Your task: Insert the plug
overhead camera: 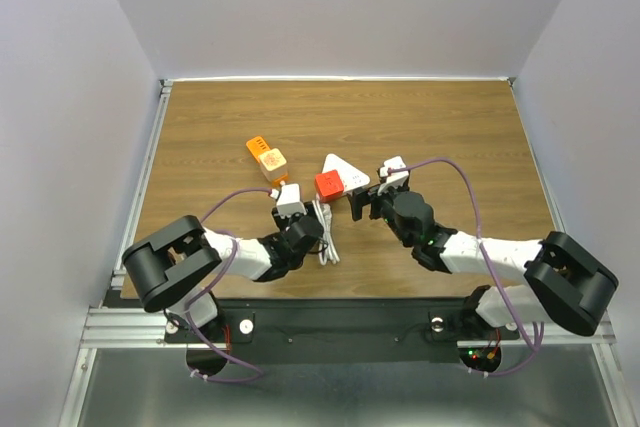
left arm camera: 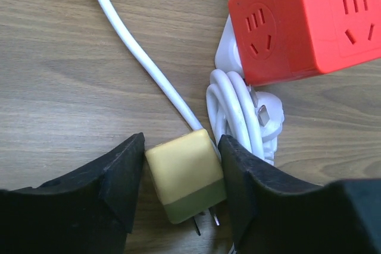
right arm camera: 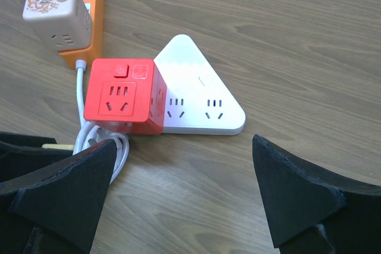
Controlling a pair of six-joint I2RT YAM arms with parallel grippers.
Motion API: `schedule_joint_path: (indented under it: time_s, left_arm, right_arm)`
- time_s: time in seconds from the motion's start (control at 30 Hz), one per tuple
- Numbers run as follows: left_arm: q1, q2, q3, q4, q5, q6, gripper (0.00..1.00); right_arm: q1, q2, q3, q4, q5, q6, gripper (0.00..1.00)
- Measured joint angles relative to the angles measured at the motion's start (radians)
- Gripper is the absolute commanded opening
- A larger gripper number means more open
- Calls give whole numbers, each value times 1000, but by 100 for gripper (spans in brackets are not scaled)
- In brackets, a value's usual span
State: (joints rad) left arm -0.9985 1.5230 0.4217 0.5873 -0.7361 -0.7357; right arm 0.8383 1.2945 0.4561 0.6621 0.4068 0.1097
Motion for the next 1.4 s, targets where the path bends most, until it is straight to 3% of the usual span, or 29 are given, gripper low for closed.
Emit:
schedule_joint_path:
  time_s: [0.03, 0.17, 0.3, 0.43, 0.7, 0.93, 1.23, 1.4]
  left_arm:
    - [2, 0, 0, 3, 0, 5, 51]
    - [11, -7, -3, 8, 11, 39, 28]
    - [11, -66, -42, -6, 44, 70, 20]
    - [12, -168, -101, -23, 101, 129, 0]
    - [11, -396, -206, 73, 221, 309, 0]
    - [11, -570, -282, 264, 415, 530, 0]
    - [10, -582, -285, 407, 671, 763, 0]
    - [10, -552, -285, 423, 740, 819, 0]
  right_arm:
    - [0, 2, 0, 0, 0, 0, 100]
    - [-1, 6, 0, 0, 0, 0, 100]
    - [-8, 6, 0, 0, -7, 0, 100]
    - [-14, -4, 0, -3, -44, 13, 100]
    - [-34, -129, 0, -35, -210, 104, 100]
    - [-40, -207, -13, -65, -440, 246, 96]
    - [-40, -158, -22, -98, -638, 372, 93]
    - [-40, -199, -31, -104, -652, 402, 93]
